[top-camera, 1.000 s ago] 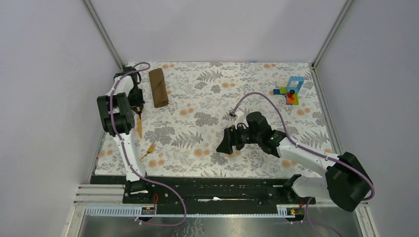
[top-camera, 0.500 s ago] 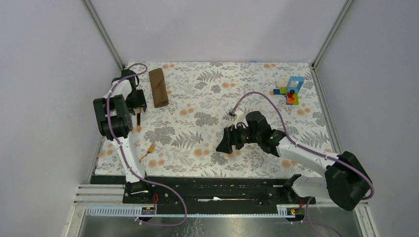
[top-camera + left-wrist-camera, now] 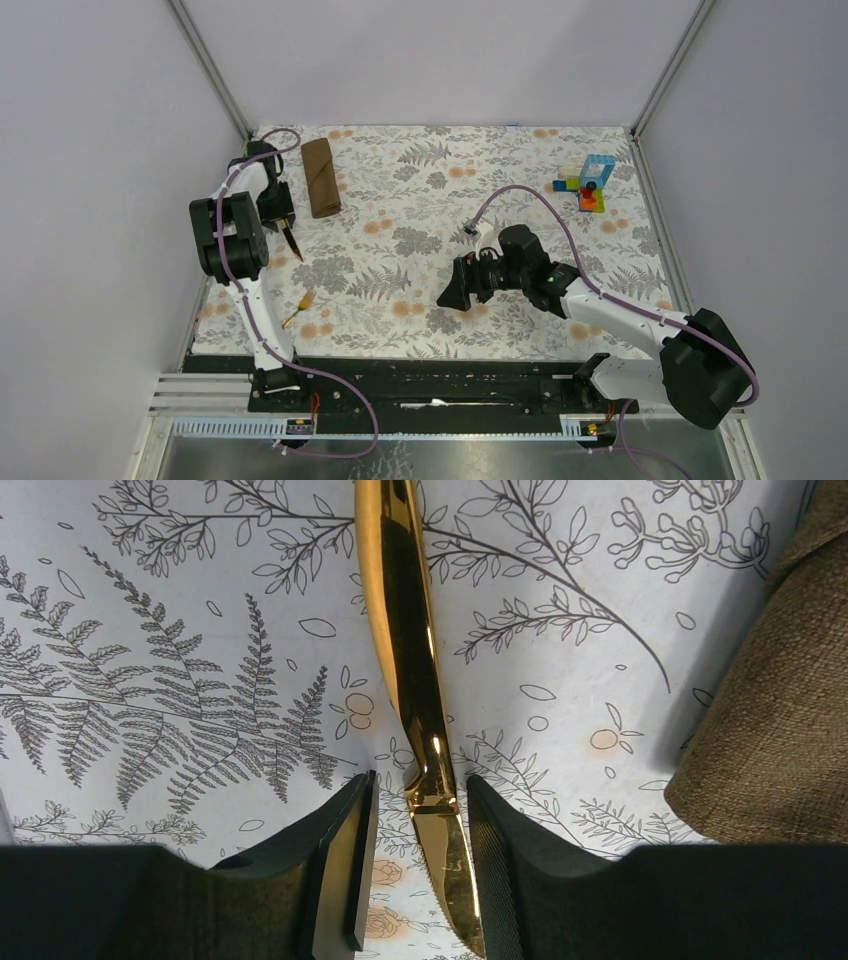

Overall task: Fold the napkin into a case and place the utensils inside
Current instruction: Pick up the knife from the center of the board.

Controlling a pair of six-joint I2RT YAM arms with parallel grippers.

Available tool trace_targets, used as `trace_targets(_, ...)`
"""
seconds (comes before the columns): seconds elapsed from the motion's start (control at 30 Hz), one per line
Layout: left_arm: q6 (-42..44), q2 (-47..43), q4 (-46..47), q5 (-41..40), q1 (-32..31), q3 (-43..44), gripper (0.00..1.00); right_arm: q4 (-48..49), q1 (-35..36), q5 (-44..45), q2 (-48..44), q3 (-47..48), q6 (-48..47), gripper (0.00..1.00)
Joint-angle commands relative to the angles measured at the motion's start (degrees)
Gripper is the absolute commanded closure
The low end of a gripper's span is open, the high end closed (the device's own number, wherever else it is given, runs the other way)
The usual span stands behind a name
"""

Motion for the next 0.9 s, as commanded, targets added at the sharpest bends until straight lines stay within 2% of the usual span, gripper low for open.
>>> trace_targets(0.0,0.9,3.5,-2.3,-3.5,-0.2,-1.8,0.56,1.6,-0.3,-0.4,-1.9,0.7,0.3,0.18)
trace_targets(0.1,0.8,4.8,-2.4,-2.5,-0.2,-0.3,0.57,1.6,-0.3,-0.4,-1.8,0.7,0.3,0.18)
trace_targets(0.33,-0.4,6.2,-2.6,-0.4,-0.3,-0.5,0.66,1.8,-0.3,-0.4,-1.4,0.8,0.4,0.18)
trace_targets(0.63,-1.4,3.3,-2.4,-1.9,-0.2,-1.2,1.00,1.9,-0.3,-0.4,-1.5,0.7,0.5,0.17)
trace_targets(0.87,-2.7,-3.8,-2.4,-3.4,-0.2,-4.3,1.00,2.0,-0.3,-0.2,-1.5,0.6,0.5,0.17)
